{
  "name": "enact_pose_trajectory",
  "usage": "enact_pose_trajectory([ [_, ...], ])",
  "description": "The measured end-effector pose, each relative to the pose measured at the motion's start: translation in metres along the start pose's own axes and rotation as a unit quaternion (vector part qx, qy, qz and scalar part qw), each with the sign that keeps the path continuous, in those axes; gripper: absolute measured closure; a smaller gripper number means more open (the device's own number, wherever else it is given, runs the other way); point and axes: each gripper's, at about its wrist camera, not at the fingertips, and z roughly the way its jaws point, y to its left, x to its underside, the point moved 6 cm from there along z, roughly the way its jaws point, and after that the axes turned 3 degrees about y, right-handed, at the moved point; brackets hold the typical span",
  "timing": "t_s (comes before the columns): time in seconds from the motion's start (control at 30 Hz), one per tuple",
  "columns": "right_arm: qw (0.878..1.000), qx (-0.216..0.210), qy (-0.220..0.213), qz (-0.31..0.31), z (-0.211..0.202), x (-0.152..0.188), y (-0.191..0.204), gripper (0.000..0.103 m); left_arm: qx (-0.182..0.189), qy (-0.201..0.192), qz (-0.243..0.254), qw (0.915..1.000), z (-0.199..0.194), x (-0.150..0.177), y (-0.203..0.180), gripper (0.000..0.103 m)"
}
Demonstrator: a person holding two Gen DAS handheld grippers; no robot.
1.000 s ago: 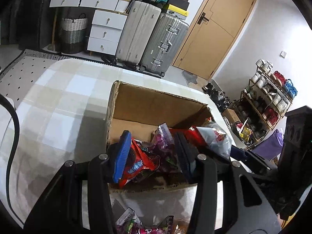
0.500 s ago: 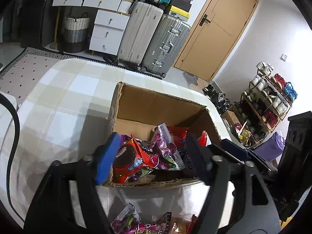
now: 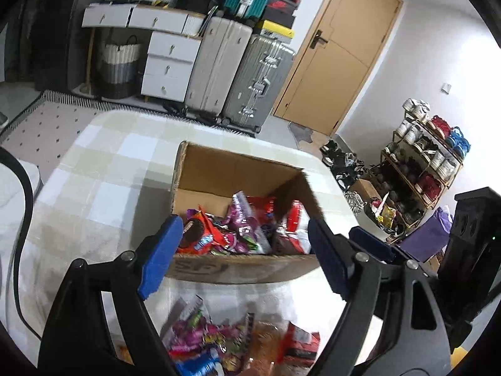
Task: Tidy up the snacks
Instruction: 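Move both tools back to the snack pile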
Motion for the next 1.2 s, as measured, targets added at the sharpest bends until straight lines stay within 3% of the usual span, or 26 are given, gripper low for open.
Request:
enact_pose_trajectory([
  [0.27,0.999,-0.014,-0.025,0.015,-0.043,0.022,0.014,0.039,-0.006,-0.029,0.041,0.9987,-0.068,0.019,-0.038,0.019],
  [0.63,0.998,-0.027,-0.048,0.015,-0.098,0.046,0.043,0.039,-0.020,-0.085,0.048,0.9950,-0.182,0.048,-0.061,0.019],
  [0.93,0.996,-0.040,-0.075,-0.023,-0.149,0.079,0.068,0.039,-0.040,-0.084,0.054,0.9942,-0.233,0.123,-0.047,0.019],
  [1.03,0.995,-0.040,-0.074,-0.048,-0.153,0.100,0.076,0.039,-0.066,-0.080,0.067,0.9924,-0.244,0.156,-0.037,0.019],
  [1.2,0.994,-0.050,-0.064,-0.073,-0.149,0.136,0.085,0.039,-0.088,-0.075,0.042,0.9923,-0.260,0.196,-0.012,0.019],
])
